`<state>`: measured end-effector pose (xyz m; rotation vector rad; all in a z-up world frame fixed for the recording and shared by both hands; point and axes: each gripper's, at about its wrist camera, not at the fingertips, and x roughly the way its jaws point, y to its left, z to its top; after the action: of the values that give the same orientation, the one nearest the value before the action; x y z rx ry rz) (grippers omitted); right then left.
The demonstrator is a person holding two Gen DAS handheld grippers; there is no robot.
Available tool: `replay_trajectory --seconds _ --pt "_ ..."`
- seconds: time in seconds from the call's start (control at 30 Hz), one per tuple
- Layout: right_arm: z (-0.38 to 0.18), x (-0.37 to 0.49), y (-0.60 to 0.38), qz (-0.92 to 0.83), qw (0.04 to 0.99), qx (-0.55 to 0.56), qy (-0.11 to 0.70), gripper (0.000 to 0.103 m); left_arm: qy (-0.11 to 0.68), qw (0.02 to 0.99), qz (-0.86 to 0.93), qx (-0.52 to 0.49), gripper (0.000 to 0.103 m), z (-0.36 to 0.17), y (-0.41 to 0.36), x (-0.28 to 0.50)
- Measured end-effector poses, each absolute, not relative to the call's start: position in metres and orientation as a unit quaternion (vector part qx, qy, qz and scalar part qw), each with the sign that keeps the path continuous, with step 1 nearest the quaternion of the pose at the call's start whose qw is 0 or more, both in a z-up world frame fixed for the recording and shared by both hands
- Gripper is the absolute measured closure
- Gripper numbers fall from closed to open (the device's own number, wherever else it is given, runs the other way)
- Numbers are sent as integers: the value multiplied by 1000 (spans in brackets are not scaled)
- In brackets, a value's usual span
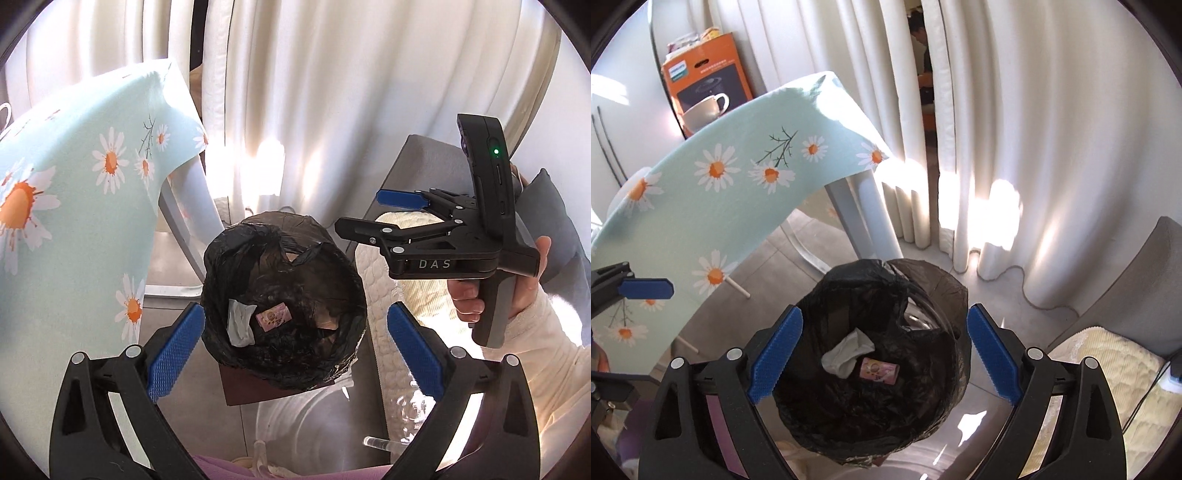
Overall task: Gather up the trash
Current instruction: 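Open both grippers over the bin to drop the carton and tissue, then move both grippers back over the table toward the remaining trash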
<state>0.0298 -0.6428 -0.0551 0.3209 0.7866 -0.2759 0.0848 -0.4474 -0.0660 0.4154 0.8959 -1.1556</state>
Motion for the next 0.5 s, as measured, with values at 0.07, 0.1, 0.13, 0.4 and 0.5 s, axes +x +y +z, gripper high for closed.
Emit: replay_trajectory --seconds 0.07,0.1,0.13,0.4,0.5 --pt "-42 32 -631 -116 907 144 378 17 396 728 -528 185 6 -55 -439 77" --pt "-35 33 -623 -110 910 133 377 17 388 732 -530 184 6 -49 -435 73" --pt "-28 34 -616 -106 913 120 376 17 381 734 -531 186 6 -42 -431 69" --pt "28 40 -558 -73 935 62 341 16 318 775 -512 190 6 8 -390 52" --pt "49 45 -538 -58 944 43 322 16 297 795 -500 173 6 32 -365 50"
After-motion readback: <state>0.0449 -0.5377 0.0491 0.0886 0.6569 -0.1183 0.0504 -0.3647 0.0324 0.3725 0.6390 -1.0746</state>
